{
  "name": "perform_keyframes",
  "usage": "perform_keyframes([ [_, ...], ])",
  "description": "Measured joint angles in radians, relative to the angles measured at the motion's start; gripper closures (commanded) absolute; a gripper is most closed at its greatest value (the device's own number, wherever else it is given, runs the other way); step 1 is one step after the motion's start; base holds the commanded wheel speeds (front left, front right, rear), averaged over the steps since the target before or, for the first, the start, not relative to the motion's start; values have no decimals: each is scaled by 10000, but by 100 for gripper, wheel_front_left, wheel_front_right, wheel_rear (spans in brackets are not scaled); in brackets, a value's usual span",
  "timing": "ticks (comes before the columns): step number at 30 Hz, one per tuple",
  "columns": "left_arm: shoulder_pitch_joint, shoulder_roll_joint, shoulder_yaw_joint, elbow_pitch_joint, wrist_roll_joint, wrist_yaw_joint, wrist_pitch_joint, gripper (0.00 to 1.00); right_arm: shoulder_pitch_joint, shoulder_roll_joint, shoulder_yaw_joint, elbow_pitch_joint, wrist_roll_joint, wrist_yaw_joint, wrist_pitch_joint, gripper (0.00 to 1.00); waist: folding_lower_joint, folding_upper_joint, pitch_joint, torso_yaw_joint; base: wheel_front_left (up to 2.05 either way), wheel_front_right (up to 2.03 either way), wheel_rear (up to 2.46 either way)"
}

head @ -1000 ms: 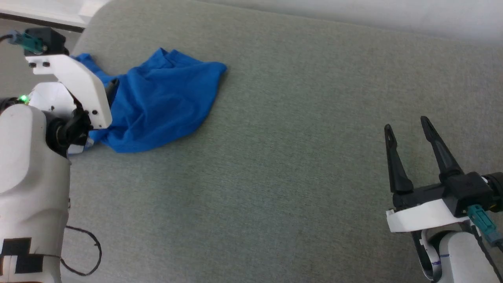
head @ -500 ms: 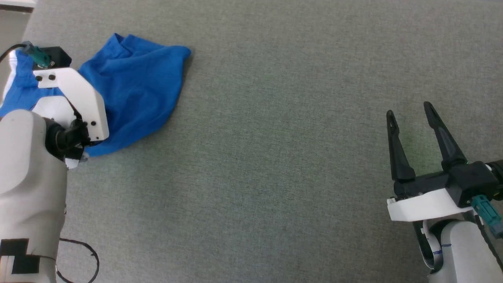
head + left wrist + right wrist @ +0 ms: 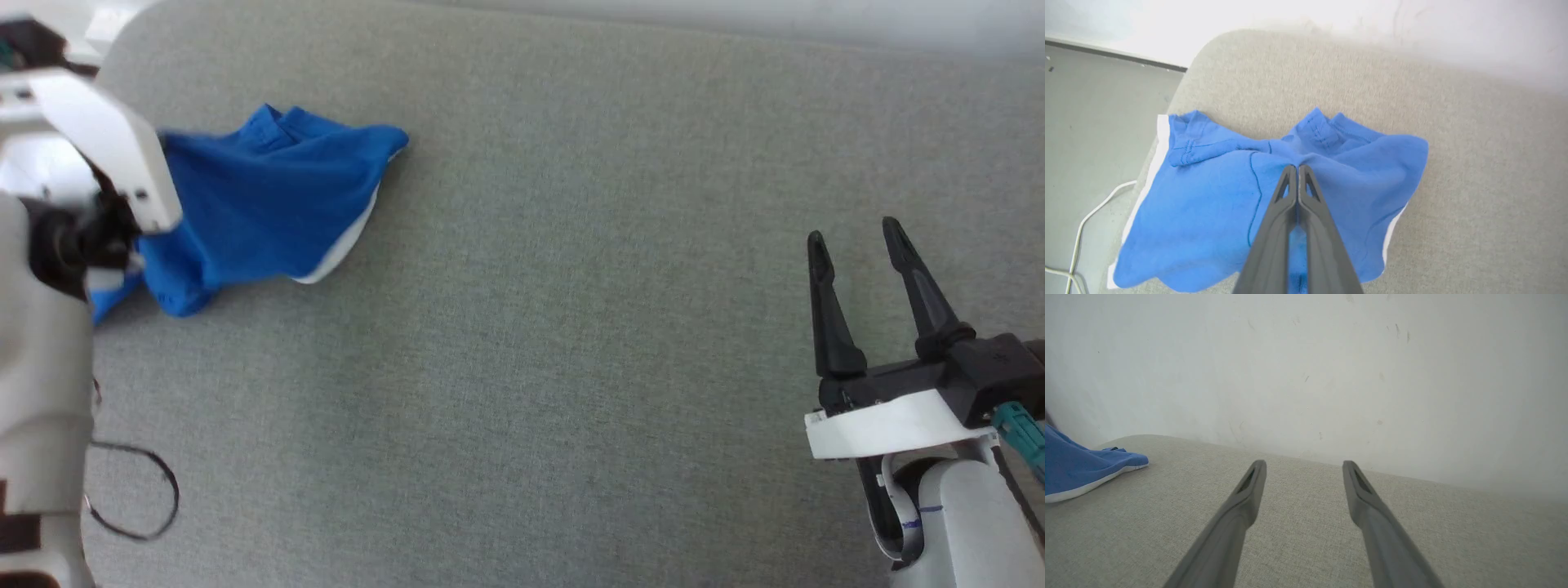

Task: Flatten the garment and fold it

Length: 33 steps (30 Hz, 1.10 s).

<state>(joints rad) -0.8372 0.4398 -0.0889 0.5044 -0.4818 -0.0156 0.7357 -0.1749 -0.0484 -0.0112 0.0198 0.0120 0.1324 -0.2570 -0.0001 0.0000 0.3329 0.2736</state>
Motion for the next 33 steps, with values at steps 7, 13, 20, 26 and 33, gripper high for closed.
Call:
perform_keyframes([
  [7,-874,-38,121,-752,-46,161,-500,100,354,-4,-115,148,541,0,0,0,0,0,-852,-169,0,0,0],
  [13,-1583,-604,2,-1536,-305,163,-585,100,726,-4,-334,198,886,0,-2,0,-1,0,-1598,-475,0,0,0],
  [20,-1978,-1386,-583,-2351,-621,50,-226,100,932,-8,-784,144,1035,-2,-2,0,-2,0,-2162,-1252,0,0,0],
  [26,-1889,-2159,-1210,-2947,-915,-105,163,100,1011,-8,-1066,100,1055,-6,-2,0,-1,0,-2418,-2104,0,0,0],
  [33,-865,-2897,-2080,-3317,-989,-190,165,100,1040,-17,-1287,23,1124,-8,-2,0,0,1,-2459,-3090,0,0,0],
])
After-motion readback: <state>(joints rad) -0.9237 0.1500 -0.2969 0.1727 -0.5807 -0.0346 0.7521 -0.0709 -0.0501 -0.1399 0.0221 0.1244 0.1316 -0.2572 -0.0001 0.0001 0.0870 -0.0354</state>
